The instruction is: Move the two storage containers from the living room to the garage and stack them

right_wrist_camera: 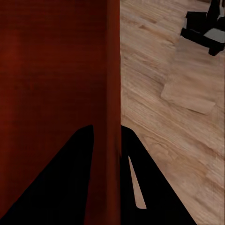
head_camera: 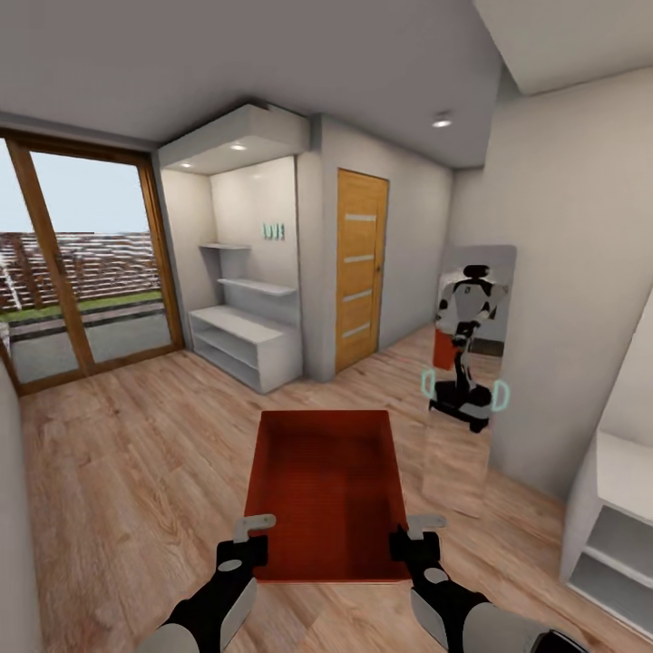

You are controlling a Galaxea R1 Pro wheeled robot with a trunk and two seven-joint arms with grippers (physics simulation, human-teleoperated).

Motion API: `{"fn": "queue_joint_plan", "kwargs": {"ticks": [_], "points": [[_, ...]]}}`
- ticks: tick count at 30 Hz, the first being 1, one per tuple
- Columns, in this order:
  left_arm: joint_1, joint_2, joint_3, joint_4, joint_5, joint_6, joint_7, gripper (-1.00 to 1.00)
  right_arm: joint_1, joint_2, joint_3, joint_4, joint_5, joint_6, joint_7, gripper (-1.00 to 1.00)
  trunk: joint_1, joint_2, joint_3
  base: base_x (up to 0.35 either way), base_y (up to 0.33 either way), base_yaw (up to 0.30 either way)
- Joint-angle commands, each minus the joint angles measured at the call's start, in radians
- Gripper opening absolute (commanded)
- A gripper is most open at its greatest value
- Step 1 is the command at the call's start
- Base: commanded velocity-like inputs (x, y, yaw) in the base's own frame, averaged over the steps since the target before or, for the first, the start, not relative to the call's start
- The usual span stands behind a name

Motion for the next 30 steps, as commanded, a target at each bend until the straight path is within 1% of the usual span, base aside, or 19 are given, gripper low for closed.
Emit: {"fn": "queue_joint_plan", "kwargs": {"ticks": [1, 8, 10, 30], "points": [[-0.001, 0.05, 0.007, 0.001, 0.023, 0.0, 0.005, -1.0, -0.001, -0.004, -0.057, -0.004, 0.01, -0.03, 0.002, -1.0, 0.001, -0.001, -0.002, 0.321, 0.0, 0.276], [-0.001, 0.05, 0.007, 0.001, 0.022, 0.0, 0.005, -1.0, -0.001, -0.004, -0.057, -0.004, 0.01, -0.03, 0.002, -1.0, 0.001, -0.001, -0.002, 0.321, 0.0, 0.273], [-0.001, 0.05, 0.007, 0.001, 0.022, 0.0, 0.005, -1.0, -0.001, -0.005, -0.057, -0.004, 0.01, -0.03, 0.002, -1.0, 0.001, -0.001, -0.002, 0.321, 0.0, 0.133], [-0.001, 0.05, 0.007, 0.001, 0.024, 0.0, 0.005, -1.0, -0.001, -0.004, -0.057, -0.004, 0.01, -0.03, 0.002, -1.0, 0.001, -0.001, -0.002, 0.321, 0.0, 0.001]]}}
